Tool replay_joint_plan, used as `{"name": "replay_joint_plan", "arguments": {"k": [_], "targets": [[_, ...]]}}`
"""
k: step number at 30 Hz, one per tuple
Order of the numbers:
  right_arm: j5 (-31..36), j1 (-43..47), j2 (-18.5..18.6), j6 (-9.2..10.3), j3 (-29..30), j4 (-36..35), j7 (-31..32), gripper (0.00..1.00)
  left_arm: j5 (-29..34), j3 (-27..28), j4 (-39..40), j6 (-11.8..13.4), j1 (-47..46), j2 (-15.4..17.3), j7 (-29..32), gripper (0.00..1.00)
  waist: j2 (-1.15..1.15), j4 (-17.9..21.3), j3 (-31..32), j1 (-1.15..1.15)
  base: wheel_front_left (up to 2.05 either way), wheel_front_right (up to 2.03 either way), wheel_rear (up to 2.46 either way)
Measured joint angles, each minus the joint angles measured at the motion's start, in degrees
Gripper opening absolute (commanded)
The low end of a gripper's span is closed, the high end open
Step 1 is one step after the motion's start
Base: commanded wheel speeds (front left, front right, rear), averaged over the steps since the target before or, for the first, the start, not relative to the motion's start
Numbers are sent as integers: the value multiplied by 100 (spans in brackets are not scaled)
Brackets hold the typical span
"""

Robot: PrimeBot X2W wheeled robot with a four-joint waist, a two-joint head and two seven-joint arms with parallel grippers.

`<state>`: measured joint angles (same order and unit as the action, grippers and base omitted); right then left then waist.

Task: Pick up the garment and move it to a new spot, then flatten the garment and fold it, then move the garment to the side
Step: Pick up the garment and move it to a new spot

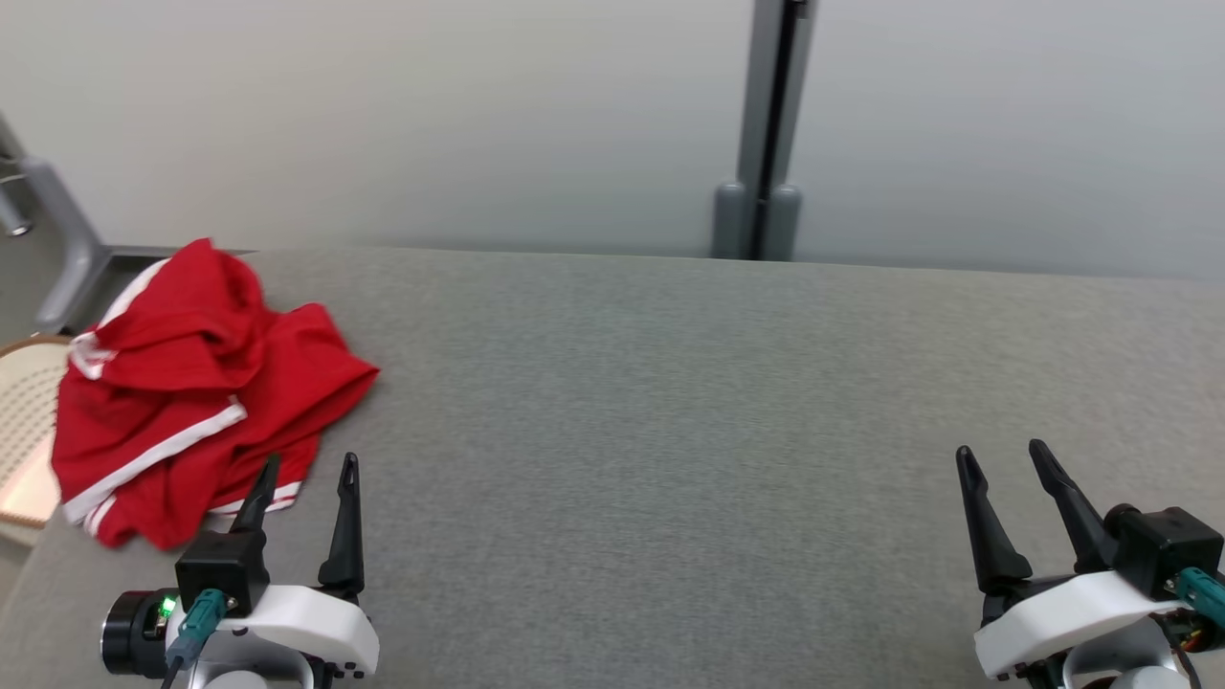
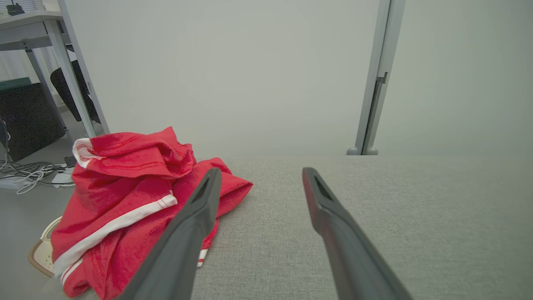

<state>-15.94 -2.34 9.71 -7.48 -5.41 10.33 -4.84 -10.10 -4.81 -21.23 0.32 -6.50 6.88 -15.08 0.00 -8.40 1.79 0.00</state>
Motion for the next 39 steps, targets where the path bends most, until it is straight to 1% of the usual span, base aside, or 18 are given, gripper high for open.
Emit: {"name": "replay_joint_plan", "arguments": {"k": [11, 17, 22, 32, 34, 39], "targets": [[111, 7, -21, -1, -242, -290, 132, 100, -122, 123, 15, 54, -15, 124, -1, 100, 0, -987, -27, 0, 0, 0, 0], [152, -1, -26, -1, -301, -376, 201, 100, -198, 138, 22, 75, 27, 127, -1, 100, 0, -1340, -38, 0, 0, 0, 0], [152, -1, -21, -1, -302, -405, 233, 100, -210, 120, 40, 109, 29, 120, -1, 100, 0, -1430, -43, 0, 0, 0, 0], [125, 1, 3, -1, -294, -431, 291, 100, -266, 87, 26, 124, 13, 122, -1, 100, 0, -1411, -65, 0, 0, 0, 0], [124, 2, 5, -1, -280, -453, 315, 100, -286, 63, -10, 97, -36, 120, -1, 100, 0, -1405, -97, 0, 0, 0, 0], [125, -157, 142, -1, -264, -700, 454, 100, -382, -3, -245, -77, -647, 114, 0, 100, 0, -1358, -442, 0, 0, 0, 0]]}}
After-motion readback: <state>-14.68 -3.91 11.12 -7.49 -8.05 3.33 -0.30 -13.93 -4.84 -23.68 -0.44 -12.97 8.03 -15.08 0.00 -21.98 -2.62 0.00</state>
